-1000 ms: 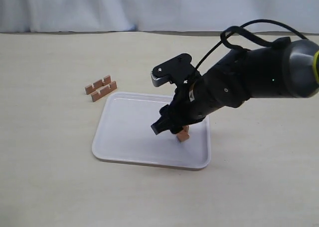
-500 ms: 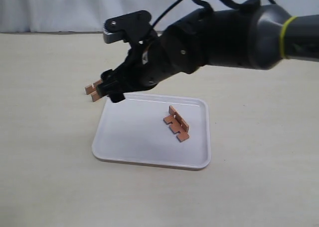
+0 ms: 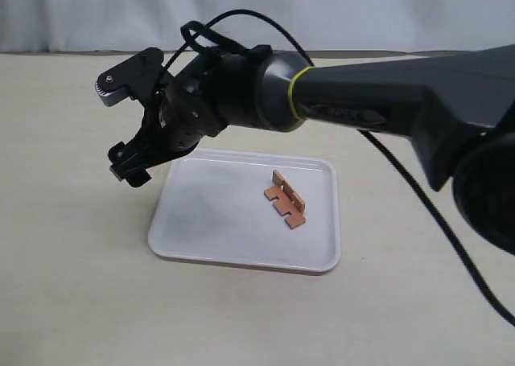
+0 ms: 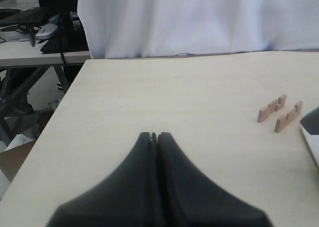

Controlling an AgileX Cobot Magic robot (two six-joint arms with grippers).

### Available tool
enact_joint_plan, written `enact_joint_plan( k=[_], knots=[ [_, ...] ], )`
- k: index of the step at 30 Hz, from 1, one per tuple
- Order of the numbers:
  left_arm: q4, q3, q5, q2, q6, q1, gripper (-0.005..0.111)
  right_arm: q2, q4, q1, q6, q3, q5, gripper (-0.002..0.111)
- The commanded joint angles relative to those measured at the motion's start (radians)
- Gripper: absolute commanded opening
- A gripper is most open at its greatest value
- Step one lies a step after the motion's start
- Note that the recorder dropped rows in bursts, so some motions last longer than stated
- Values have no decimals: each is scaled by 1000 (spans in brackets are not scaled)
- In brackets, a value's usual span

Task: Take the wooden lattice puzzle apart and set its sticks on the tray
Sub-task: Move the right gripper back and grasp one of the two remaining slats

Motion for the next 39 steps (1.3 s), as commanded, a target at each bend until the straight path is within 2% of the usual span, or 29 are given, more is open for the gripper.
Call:
enact_joint_plan(
  k=[1,15,37,39],
  knots=[
    [0,1,-8,-2,-1,1,0,61,-62,-11,-1,-52,-43,110],
    [0,1,-8,-2,-1,1,0,184,-5,-107,44,-113,-174,110],
    [0,1,-8,-2,-1,1,0,239,20,-103,44,-113,-332,110],
    [0,1,-8,-2,-1,1,0,239,37,-103,44,-113,-332,105]
  ],
)
